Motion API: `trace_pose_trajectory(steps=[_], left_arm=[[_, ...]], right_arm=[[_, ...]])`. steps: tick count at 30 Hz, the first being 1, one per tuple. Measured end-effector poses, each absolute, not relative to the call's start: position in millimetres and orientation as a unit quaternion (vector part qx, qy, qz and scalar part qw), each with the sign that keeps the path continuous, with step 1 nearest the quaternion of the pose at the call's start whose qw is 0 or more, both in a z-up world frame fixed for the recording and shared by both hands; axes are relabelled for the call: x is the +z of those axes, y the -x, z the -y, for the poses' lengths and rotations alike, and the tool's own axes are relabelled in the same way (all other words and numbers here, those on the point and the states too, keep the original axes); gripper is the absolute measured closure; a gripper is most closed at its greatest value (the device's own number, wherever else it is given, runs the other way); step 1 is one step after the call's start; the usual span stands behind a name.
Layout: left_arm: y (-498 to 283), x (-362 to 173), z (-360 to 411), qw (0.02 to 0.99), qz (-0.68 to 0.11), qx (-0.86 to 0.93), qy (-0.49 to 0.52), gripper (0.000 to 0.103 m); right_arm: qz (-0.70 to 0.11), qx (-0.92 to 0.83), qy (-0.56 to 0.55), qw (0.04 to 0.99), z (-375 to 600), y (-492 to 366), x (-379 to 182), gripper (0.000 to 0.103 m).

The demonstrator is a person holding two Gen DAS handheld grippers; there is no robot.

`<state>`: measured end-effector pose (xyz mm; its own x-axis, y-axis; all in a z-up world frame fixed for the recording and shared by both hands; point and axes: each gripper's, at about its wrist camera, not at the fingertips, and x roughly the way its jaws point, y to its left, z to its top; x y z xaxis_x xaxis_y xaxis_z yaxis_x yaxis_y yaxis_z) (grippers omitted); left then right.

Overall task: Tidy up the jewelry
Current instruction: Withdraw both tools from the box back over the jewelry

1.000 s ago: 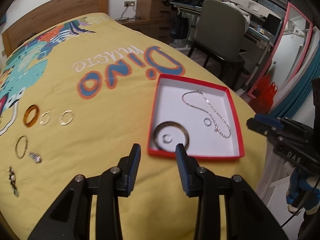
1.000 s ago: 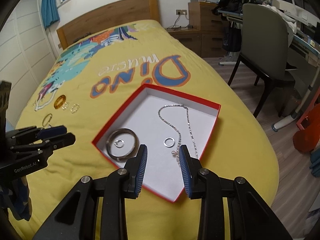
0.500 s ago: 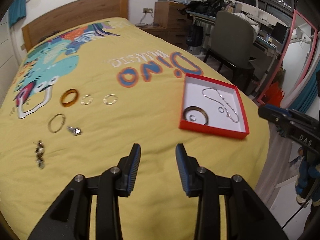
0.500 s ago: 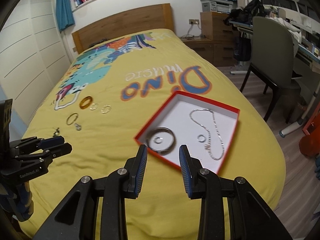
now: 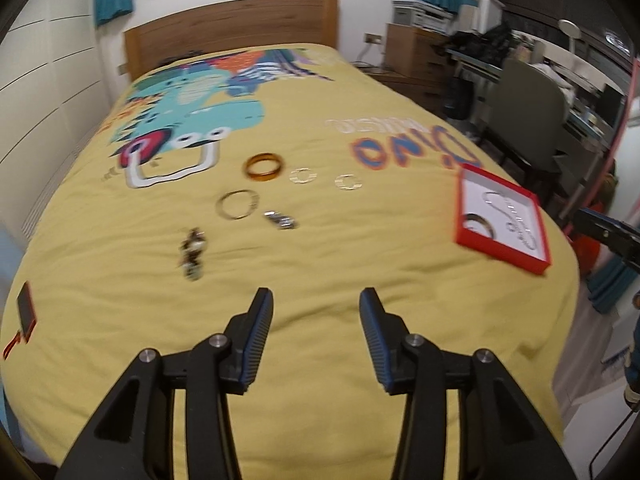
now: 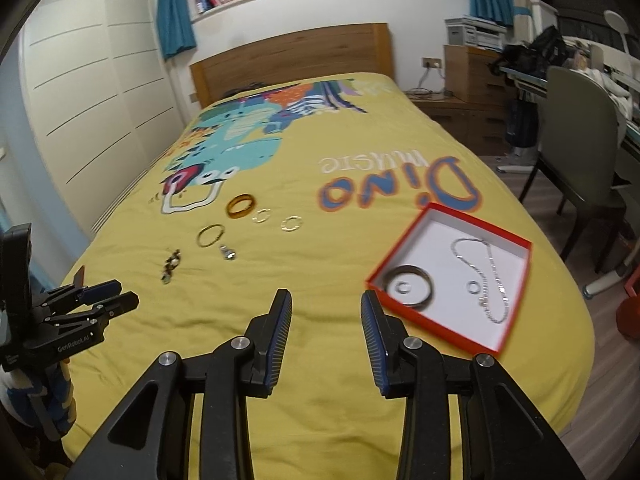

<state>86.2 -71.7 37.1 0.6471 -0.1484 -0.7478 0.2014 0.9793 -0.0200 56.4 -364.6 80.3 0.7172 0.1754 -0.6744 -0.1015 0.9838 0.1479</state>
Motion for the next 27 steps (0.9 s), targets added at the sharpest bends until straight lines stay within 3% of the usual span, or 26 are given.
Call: trace_pose_trajectory(steps=[14, 27], left_arm=[[-88.0, -0.4, -10.9, 0.902, -0.432, -0.007, -0.012, 0.060], [-136.5, -44.9, -47.5, 0.878, -0.477, 0.017, 0.024, 0.060]], right_arm=[[-0.401, 0.145, -0.040, 0.904, 296.5, -94.7, 41.3, 0.065], [-0.436, 0.185, -0.033, 0.880, 251.2, -156.6, -0.5, 0.065]])
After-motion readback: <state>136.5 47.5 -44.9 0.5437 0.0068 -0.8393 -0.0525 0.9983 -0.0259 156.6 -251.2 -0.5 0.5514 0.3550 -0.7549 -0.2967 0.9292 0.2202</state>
